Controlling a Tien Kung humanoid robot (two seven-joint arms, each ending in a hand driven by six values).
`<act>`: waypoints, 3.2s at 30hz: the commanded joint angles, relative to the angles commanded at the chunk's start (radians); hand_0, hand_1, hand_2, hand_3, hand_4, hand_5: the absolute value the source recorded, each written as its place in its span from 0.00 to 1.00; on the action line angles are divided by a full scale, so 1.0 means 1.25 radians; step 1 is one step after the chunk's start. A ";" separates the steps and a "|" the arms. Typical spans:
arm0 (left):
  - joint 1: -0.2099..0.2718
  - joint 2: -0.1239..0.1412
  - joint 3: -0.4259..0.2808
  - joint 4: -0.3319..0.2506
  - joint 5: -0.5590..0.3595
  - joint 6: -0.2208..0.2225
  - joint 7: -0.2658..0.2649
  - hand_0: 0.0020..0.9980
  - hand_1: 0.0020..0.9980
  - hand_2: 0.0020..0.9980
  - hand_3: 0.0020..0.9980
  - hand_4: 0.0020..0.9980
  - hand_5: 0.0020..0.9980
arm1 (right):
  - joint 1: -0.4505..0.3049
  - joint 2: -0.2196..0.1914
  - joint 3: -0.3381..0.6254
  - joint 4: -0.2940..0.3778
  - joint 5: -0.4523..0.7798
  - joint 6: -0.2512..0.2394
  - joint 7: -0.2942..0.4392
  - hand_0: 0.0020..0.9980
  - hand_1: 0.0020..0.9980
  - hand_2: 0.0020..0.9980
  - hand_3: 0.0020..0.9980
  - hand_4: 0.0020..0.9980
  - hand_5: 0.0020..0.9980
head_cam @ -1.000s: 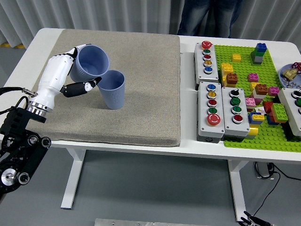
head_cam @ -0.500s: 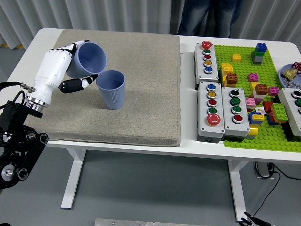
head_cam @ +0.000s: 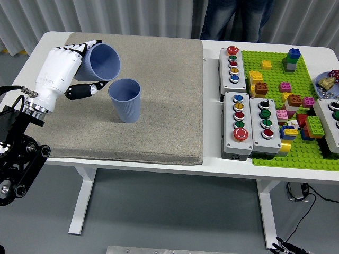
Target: Pick cup pour cup place
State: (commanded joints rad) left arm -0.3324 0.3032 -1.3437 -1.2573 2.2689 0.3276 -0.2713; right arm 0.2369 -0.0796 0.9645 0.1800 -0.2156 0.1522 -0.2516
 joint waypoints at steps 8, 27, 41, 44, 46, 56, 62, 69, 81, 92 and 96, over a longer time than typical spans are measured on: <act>-0.017 0.030 0.033 0.015 0.000 0.017 0.008 0.48 0.54 0.69 0.67 0.66 0.18 | 0.000 -0.001 0.004 0.000 -0.003 -0.001 0.001 0.76 0.71 0.75 0.62 0.22 0.20; -0.051 0.090 0.132 0.033 0.000 0.066 0.032 0.48 0.54 0.68 0.66 0.65 0.18 | 0.001 0.001 0.021 0.000 -0.016 -0.004 0.002 0.76 0.71 0.75 0.62 0.22 0.20; -0.073 0.114 0.205 0.048 0.000 0.115 0.075 0.47 0.53 0.67 0.66 0.64 0.17 | 0.000 0.000 0.018 0.000 -0.014 -0.007 0.004 0.76 0.70 0.74 0.62 0.22 0.20; -0.077 0.120 0.221 0.055 0.000 0.125 0.082 0.47 0.53 0.67 0.65 0.64 0.17 | -0.002 0.000 0.016 0.000 -0.013 -0.007 0.004 0.76 0.70 0.74 0.62 0.22 0.19; -0.078 0.124 0.231 0.058 0.000 0.132 0.088 0.47 0.53 0.67 0.65 0.64 0.17 | -0.004 0.000 0.015 0.000 -0.012 -0.008 0.005 0.76 0.70 0.74 0.62 0.22 0.19; -0.098 0.142 0.270 0.070 0.000 0.165 0.113 0.47 0.54 0.67 0.65 0.63 0.16 | -0.004 -0.001 0.013 0.000 -0.010 -0.008 0.006 0.76 0.70 0.74 0.62 0.22 0.20; -0.105 0.150 0.283 0.067 0.000 0.172 0.116 0.47 0.54 0.67 0.65 0.63 0.16 | -0.004 -0.002 0.012 0.000 -0.009 -0.009 0.007 0.76 0.70 0.74 0.62 0.22 0.20; -0.117 0.156 0.305 0.064 0.000 0.179 0.128 0.48 0.54 0.66 0.64 0.63 0.15 | -0.002 -0.002 0.012 0.000 -0.007 -0.010 0.008 0.76 0.70 0.74 0.62 0.23 0.19; -0.154 0.173 0.372 0.085 0.000 0.215 0.172 0.48 0.54 0.66 0.64 0.63 0.14 | -0.001 -0.004 0.004 0.000 0.002 -0.013 0.012 0.76 0.70 0.74 0.62 0.22 0.19; -0.168 0.185 0.400 0.090 0.000 0.228 0.183 0.48 0.54 0.66 0.64 0.63 0.13 | -0.001 -0.005 0.004 0.000 0.002 -0.013 0.014 0.76 0.70 0.74 0.62 0.22 0.19; -0.169 0.186 0.407 0.088 0.000 0.230 0.191 0.48 0.54 0.66 0.64 0.63 0.13 | -0.002 -0.005 0.006 0.000 0.001 -0.013 0.014 0.76 0.70 0.74 0.62 0.22 0.19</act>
State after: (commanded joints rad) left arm -0.5439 0.5352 -0.8356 -1.1469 2.2689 0.6148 -0.0320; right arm 0.2338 -0.0859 0.9715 0.1800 -0.2138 0.1358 -0.2335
